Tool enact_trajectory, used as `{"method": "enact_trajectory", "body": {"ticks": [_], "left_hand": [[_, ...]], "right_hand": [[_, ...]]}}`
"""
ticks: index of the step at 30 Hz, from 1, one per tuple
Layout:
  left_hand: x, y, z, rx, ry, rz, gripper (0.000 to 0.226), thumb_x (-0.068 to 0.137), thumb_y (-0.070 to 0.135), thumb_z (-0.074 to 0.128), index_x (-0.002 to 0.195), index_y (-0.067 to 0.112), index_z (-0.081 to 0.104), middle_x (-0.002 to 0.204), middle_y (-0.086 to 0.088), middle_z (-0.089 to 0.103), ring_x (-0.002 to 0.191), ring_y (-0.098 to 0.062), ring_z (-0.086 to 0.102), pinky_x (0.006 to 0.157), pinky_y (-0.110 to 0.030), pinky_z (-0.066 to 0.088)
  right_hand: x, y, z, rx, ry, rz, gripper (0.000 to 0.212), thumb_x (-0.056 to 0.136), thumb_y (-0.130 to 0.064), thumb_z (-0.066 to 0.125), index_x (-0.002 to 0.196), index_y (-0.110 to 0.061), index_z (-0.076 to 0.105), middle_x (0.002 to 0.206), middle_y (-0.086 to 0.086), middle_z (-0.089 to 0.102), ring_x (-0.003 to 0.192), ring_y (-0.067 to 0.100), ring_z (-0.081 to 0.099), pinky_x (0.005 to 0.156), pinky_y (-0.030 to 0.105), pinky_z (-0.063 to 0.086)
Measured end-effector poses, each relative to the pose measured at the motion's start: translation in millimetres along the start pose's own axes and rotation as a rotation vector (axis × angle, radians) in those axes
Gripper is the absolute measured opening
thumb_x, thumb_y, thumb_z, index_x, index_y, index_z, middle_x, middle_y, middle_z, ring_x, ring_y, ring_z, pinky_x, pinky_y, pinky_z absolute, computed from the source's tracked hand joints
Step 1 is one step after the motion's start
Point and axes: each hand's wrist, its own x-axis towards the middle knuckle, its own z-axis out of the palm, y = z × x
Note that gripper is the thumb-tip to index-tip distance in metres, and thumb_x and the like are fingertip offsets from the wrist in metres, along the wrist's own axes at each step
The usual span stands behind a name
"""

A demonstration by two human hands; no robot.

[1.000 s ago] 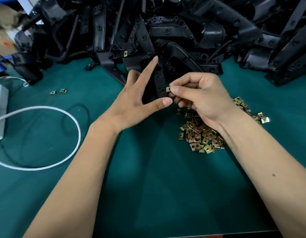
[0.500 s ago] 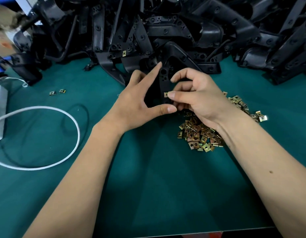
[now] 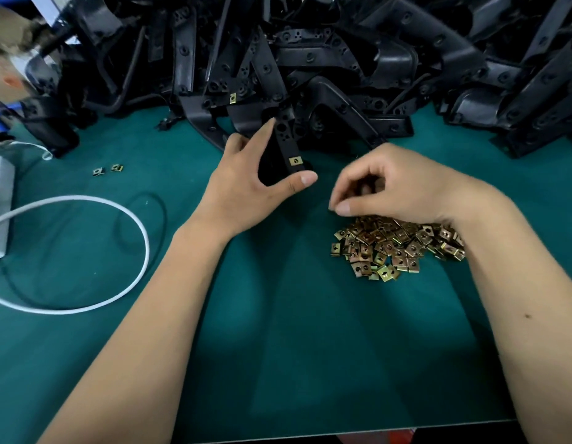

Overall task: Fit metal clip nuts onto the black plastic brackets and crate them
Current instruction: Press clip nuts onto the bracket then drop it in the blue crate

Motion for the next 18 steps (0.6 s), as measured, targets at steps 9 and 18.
{"method": "enact_trajectory", "body": {"ticks": [9,18], "left_hand": [[-2.2,3.5,3.5,0.061,-0.018,0.005,0.114,0.060,0.094,0.051,0.159,0.044,0.026,0.130,0.005,0.042,0.120,-0.012,0.049,0.102,-0.028,0.041],[-0.4,2.0,3.5,0.039,-0.038,0.009,0.115,0.060,0.095,0.053,0.159,0.044,0.027,0.132,0.004,0.043,0.125,-0.016,0.049,0.111,-0.036,0.043]], "right_hand": [[0.3,-11.0,10.6,-0.179,-0.110,0.068,0.012,0.081,-0.030,0.084,0.076,-0.037,0.075,0.080,-0.012,0.069,0.078,0.000,0.063,0.066,0.013,0.044],[5.5,-1.7,8.4,-0.022,0.130,0.026,0.009,0.093,-0.018,0.075,0.086,-0.023,0.072,0.077,-0.010,0.075,0.069,0.003,0.069,0.064,0.014,0.049]]}}
